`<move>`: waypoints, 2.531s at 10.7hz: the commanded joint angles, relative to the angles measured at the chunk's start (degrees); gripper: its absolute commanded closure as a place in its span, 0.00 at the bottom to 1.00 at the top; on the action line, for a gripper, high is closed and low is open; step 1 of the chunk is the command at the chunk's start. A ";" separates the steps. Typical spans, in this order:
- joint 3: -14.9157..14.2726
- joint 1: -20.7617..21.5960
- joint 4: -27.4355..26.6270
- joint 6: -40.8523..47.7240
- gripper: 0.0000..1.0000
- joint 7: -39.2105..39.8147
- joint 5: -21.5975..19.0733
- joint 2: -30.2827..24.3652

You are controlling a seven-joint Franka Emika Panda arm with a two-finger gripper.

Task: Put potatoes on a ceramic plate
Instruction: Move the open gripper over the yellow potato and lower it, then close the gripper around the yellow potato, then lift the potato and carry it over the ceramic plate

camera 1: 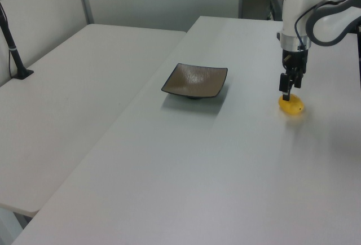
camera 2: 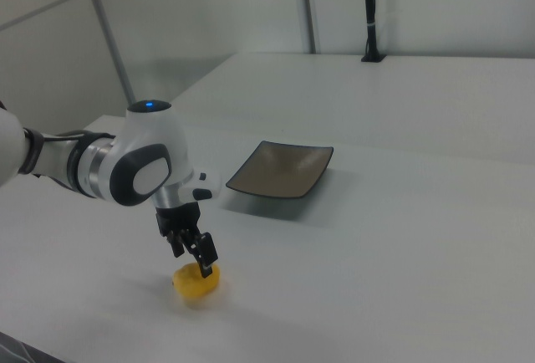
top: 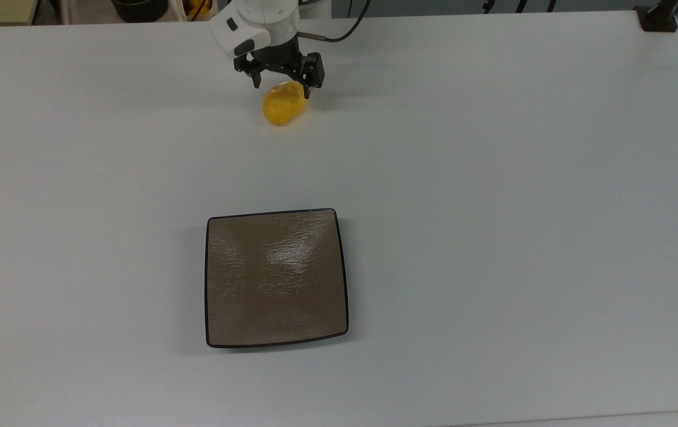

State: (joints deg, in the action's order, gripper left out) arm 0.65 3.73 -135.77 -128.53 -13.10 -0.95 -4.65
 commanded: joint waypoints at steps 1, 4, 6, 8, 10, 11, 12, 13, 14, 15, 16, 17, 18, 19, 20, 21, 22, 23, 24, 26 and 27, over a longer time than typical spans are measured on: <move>0.58 -0.47 -5.63 -8.30 0.00 -1.58 0.60 -1.24; 0.49 -0.47 -7.05 -12.53 0.00 -1.58 1.39 0.60; 0.58 -0.47 -7.40 -13.24 0.20 -1.58 2.44 1.13; 0.58 -0.39 -7.31 -13.41 0.57 -1.58 4.63 2.01; 0.58 -0.39 -6.97 -12.89 0.80 -1.49 5.87 1.66; 0.58 -0.39 -6.61 -12.63 0.80 -1.40 5.96 1.58; 0.58 -0.39 -5.57 -11.67 0.80 -1.14 5.96 1.40; 0.67 -0.39 -4.43 -10.79 0.79 -0.96 6.05 1.31; 0.67 -0.39 -2.06 -8.60 0.79 -0.79 6.05 1.22; 0.67 -0.39 0.31 -6.14 0.79 0.08 6.14 1.14; 0.67 -0.39 4.25 -1.25 0.79 1.66 6.14 0.79; 0.67 -0.39 9.07 4.81 0.79 2.98 6.14 0.78; 0.67 -0.56 13.82 9.57 0.79 3.34 6.05 0.96; 0.76 -0.82 17.52 13.27 0.79 3.35 5.88 1.05; 0.76 -0.74 20.26 15.04 0.79 3.52 5.70 1.05; 0.76 -0.74 22.89 16.02 0.79 4.30 5.00 1.13; 0.76 -0.74 25.53 17.33 0.79 4.57 4.91 1.48; 0.76 -0.74 28.60 18.39 0.79 4.92 4.21 2.18; 0.76 -0.74 31.77 19.88 0.79 6.49 2.46 3.41; 0.76 -0.91 37.14 21.48 0.79 8.09 1.31 5.96; 0.76 -1.00 38.90 21.39 0.79 8.27 1.04 7.62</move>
State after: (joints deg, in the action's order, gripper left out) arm 0.79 3.70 -103.55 -109.50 -6.99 1.63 -1.90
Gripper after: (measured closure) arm 0.379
